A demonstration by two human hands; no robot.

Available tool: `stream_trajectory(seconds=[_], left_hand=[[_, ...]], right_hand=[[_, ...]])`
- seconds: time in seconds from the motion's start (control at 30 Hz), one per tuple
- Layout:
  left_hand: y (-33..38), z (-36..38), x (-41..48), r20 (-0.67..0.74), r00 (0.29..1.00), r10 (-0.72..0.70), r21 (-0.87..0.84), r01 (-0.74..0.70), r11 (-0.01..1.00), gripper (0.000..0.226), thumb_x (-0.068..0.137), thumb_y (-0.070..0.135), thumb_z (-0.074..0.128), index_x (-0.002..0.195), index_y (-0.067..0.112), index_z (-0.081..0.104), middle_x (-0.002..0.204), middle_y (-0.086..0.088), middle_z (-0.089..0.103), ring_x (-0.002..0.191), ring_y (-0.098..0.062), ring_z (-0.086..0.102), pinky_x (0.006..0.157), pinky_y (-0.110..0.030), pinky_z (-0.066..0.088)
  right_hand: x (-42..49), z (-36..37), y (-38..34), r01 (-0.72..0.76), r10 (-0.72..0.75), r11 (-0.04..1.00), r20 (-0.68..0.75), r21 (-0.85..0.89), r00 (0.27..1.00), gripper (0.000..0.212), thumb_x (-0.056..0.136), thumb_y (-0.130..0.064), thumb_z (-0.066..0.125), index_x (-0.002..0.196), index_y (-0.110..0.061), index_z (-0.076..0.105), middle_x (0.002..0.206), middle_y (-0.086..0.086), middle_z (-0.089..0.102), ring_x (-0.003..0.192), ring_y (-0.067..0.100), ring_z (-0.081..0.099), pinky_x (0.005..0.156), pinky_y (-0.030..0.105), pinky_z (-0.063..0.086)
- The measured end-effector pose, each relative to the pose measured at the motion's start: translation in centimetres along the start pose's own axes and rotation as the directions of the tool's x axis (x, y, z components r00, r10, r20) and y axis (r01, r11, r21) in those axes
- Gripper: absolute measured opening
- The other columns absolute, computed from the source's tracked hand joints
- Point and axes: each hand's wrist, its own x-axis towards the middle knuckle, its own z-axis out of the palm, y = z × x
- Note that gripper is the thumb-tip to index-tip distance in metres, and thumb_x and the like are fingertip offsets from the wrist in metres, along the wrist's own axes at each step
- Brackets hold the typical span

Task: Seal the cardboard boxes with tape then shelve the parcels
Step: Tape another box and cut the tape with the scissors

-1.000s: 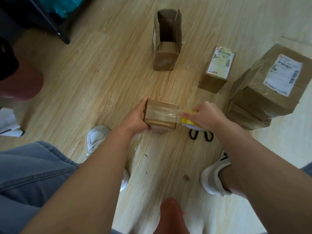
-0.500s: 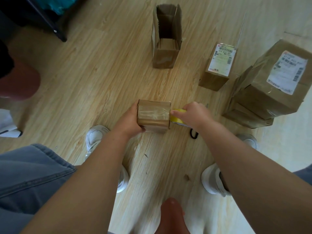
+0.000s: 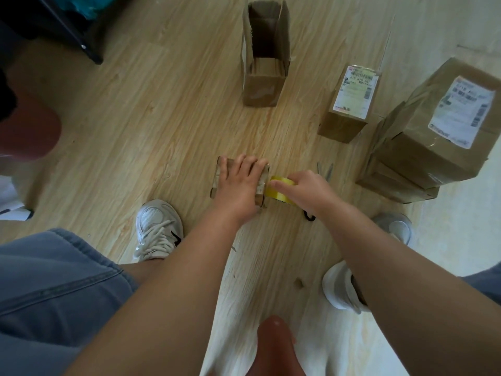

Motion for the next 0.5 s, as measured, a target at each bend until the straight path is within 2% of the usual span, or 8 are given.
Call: stream_trajectory(seconds=[0.1, 0.23, 0.33, 0.43, 0.5], left_hand=[[0.2, 0.5, 0.0, -0.031, 0.999, 0.006, 0.067, -0.004, 0.998, 0.091, 0.081, 0.029, 0.067, 0.153, 0.025, 0.011, 0.153, 0.002, 0.017, 0.149, -0.024, -0.002, 0.118, -0.051, -0.018], [0.2, 1.1, 0.1, -0.044, 0.999, 0.004, 0.120, 0.002, 0.993, 0.087, 0.083, 0.024, 0.061, 0.152, 0.024, 0.009, 0.153, 0.000, 0.015, 0.149, -0.026, -0.002, 0.118, -0.054, -0.014], [0.3, 1.3, 0.2, -0.057, 0.998, 0.006, 0.130, 0.002, 0.992, 0.087, 0.083, 0.023, 0.062, 0.150, 0.025, 0.007, 0.152, 0.000, 0.014, 0.149, -0.026, -0.002, 0.118, -0.054, -0.015], [0.2, 1.3, 0.2, -0.063, 0.998, 0.000, 0.136, 0.008, 0.991, 0.087, 0.082, 0.020, 0.060, 0.151, 0.025, 0.007, 0.152, 0.000, 0.015, 0.149, -0.025, 0.000, 0.119, -0.054, -0.013], [0.2, 1.4, 0.1, -0.080, 0.997, -0.005, 0.131, 0.015, 0.991, 0.088, 0.081, 0.020, 0.061, 0.150, 0.026, 0.007, 0.152, 0.001, 0.016, 0.149, -0.025, 0.001, 0.119, -0.053, -0.014]], right_hand=[[0.1, -0.1, 0.5, -0.015, 0.011, 0.996, 0.039, 0.091, 0.999, 0.040, 0.095, -0.049, 0.057, 0.080, -0.012, 0.064, 0.069, 0.001, 0.055, 0.066, 0.018, 0.054, 0.059, 0.031, 0.037], [0.7, 0.6, -0.4, 0.023, -0.023, 0.997, 0.007, -0.070, 1.000, 0.039, 0.098, -0.046, 0.054, 0.072, -0.016, 0.055, 0.066, -0.001, 0.054, 0.062, 0.017, 0.053, 0.053, 0.030, 0.036], [1.1, 1.2, -0.6, 0.028, -0.025, 0.992, 0.023, -0.126, 0.999, 0.035, 0.101, -0.047, 0.050, 0.086, -0.017, 0.060, 0.079, 0.003, 0.061, 0.068, 0.017, 0.056, 0.055, 0.029, 0.040], [1.3, 0.9, -0.5, 0.023, -0.020, 0.989, 0.022, -0.145, 1.000, 0.042, 0.099, -0.054, 0.051, 0.112, -0.016, 0.064, 0.089, 0.002, 0.064, 0.074, 0.017, 0.058, 0.059, 0.031, 0.043], [1.4, 0.3, -0.1, 0.005, -0.002, 0.994, 0.029, -0.112, 1.000, 0.046, 0.094, -0.059, 0.056, 0.109, -0.017, 0.064, 0.089, 0.001, 0.064, 0.079, 0.019, 0.059, 0.061, 0.032, 0.043]])
